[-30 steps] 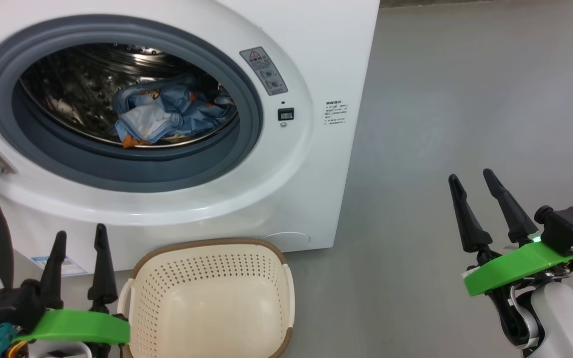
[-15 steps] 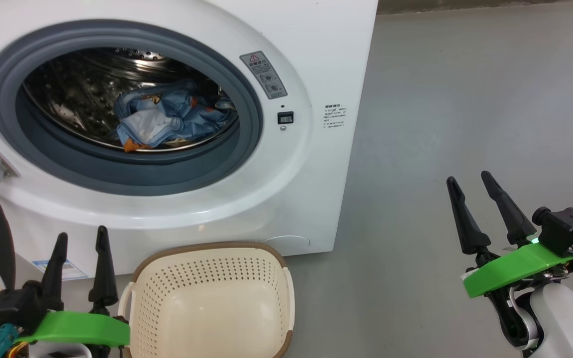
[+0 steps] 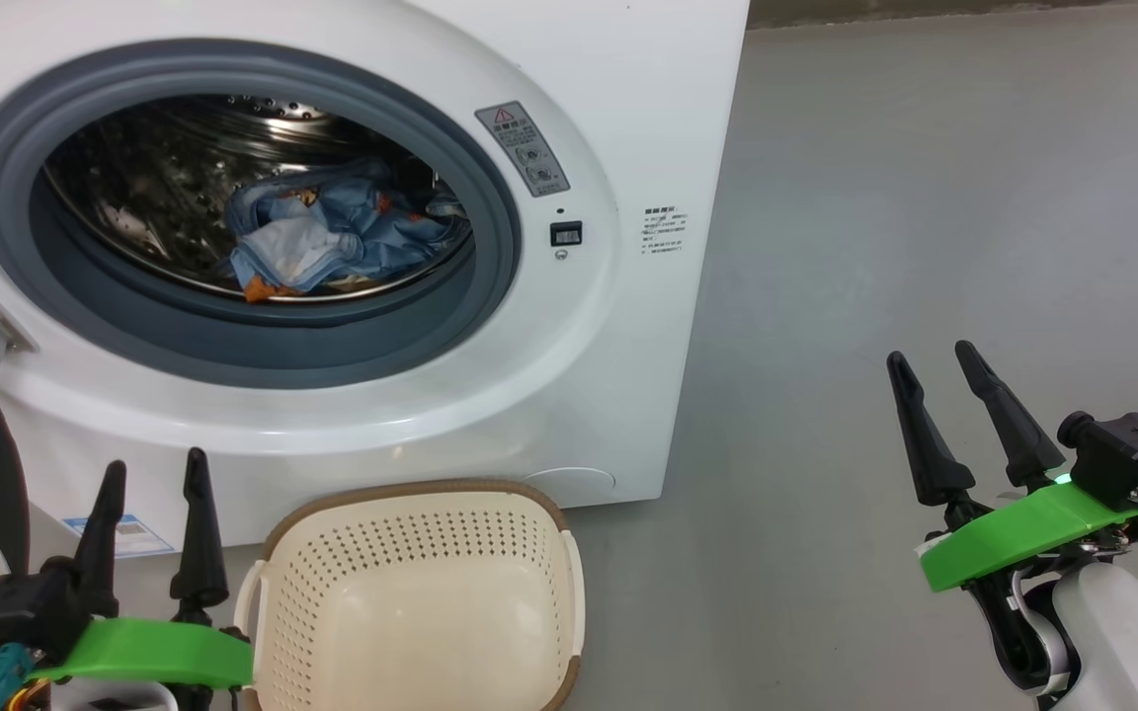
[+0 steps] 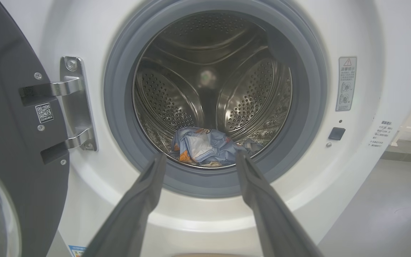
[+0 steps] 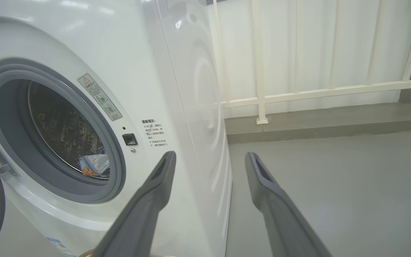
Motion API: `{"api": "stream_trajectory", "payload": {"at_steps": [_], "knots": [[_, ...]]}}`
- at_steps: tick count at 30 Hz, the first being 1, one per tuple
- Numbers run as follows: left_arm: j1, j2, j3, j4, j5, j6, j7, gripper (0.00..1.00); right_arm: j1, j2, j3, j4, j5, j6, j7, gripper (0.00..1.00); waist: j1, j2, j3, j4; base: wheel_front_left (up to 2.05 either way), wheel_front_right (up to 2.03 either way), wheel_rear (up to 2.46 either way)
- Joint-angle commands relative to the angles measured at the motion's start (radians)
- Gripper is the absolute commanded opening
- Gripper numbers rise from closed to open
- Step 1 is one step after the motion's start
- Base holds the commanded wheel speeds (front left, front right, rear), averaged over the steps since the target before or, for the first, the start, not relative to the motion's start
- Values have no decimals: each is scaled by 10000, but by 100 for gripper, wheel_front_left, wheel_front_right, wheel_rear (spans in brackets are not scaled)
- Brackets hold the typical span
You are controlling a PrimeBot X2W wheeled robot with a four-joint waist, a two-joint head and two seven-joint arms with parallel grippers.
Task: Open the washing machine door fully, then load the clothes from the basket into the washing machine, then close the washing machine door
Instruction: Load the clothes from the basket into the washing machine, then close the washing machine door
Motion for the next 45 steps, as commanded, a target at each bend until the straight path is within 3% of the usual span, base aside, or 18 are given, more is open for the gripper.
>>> {"api": "stream_trajectory", "payload": {"at_steps": [1, 21, 45], "knots": [[-137, 168, 367, -179, 151, -49, -64, 100, 50, -147, 185, -206, 74, 56, -80, 100, 0, -1, 6, 5, 0, 0, 0], [-245, 4, 601, -172, 235, -285, -65, 100, 0, -108, 108, -174, 45, 56, -80, 100, 0, -1, 58, -20, -11, 11, 0], [-150, -180, 787, -141, 476, -404, -65, 100, 45, -123, 128, -132, 78, 56, -80, 100, 0, -1, -75, -71, -131, 126, 5]]}}
